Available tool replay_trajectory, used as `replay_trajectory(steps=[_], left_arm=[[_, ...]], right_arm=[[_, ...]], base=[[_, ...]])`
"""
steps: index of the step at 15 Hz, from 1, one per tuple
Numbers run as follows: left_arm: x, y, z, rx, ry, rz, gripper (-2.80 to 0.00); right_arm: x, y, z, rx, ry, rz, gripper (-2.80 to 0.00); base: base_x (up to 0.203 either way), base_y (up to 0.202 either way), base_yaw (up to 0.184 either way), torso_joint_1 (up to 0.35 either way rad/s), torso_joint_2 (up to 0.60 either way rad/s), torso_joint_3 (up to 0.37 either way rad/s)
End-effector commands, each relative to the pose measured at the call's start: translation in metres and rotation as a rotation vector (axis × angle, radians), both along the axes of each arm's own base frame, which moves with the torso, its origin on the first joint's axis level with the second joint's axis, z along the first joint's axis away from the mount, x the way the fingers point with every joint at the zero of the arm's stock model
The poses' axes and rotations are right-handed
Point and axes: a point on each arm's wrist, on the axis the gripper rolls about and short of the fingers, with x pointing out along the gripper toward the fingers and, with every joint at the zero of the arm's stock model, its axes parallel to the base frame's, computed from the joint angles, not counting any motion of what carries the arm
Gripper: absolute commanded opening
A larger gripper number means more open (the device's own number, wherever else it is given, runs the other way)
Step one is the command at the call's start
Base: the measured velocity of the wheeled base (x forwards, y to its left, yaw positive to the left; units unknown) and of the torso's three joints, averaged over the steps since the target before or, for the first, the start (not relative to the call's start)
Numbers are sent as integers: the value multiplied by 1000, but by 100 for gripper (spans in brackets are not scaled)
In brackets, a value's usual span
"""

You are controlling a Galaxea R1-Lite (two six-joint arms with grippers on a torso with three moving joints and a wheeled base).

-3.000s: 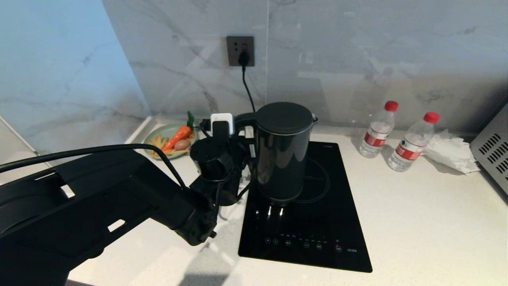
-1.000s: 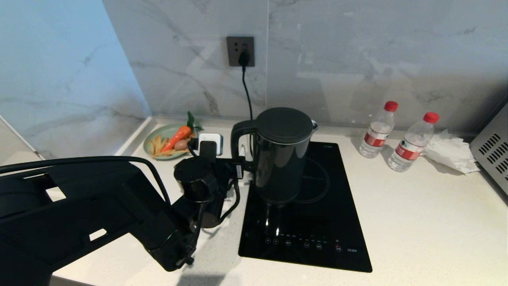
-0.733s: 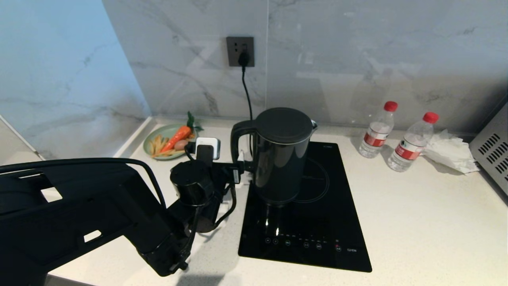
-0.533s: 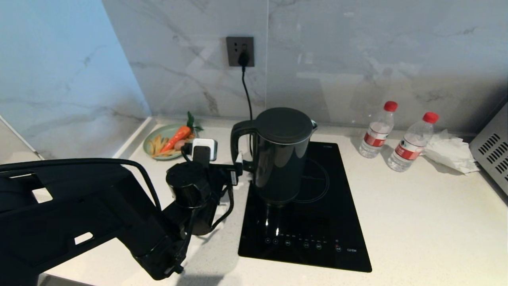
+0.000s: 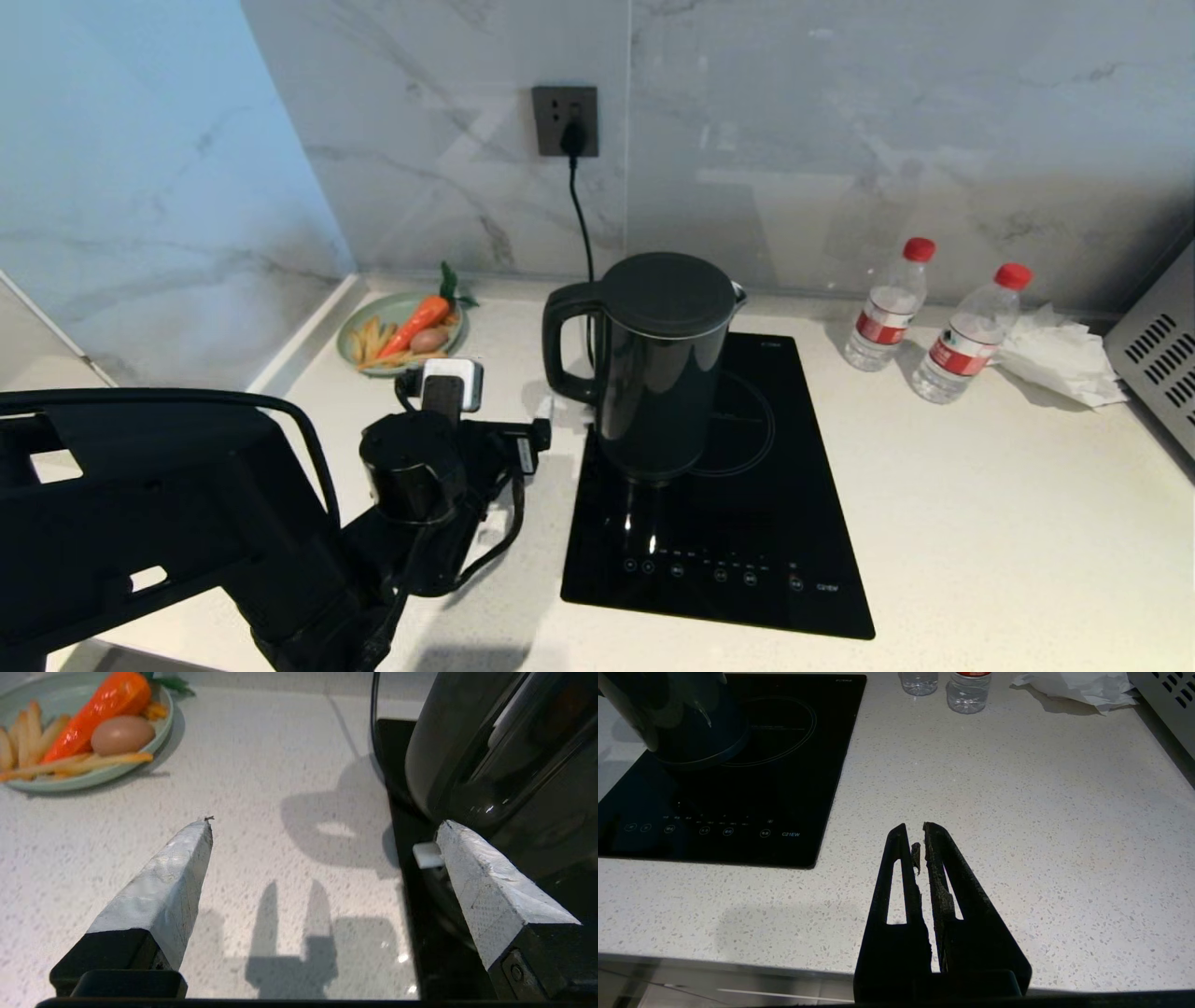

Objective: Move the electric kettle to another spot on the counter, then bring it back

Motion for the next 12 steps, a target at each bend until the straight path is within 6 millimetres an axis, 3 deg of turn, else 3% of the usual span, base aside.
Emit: replay_trajectory(steps=[1, 3, 4, 9, 12], left_arm=[[-2, 3, -5, 7, 16, 6, 0], [1, 4, -11, 17, 30, -14, 0], [4, 4, -15, 21, 36, -18, -280], [27, 2, -34, 28, 50, -6, -280], [41, 15, -48, 33, 79, -10, -280]], right_arm=[[0, 0, 0, 0, -1, 1, -280], [0, 0, 0, 0, 0, 2, -280], [0, 0, 0, 0, -1, 0, -280], [0, 0, 0, 0, -1, 1, -280], [0, 0, 0, 0, -1, 0, -280]], base=[[0, 0, 0, 0, 0, 0], [0, 0, 0, 0, 0, 0], [0, 0, 0, 0, 0, 0], [0, 0, 0, 0, 0, 0], [0, 0, 0, 0, 0, 0]])
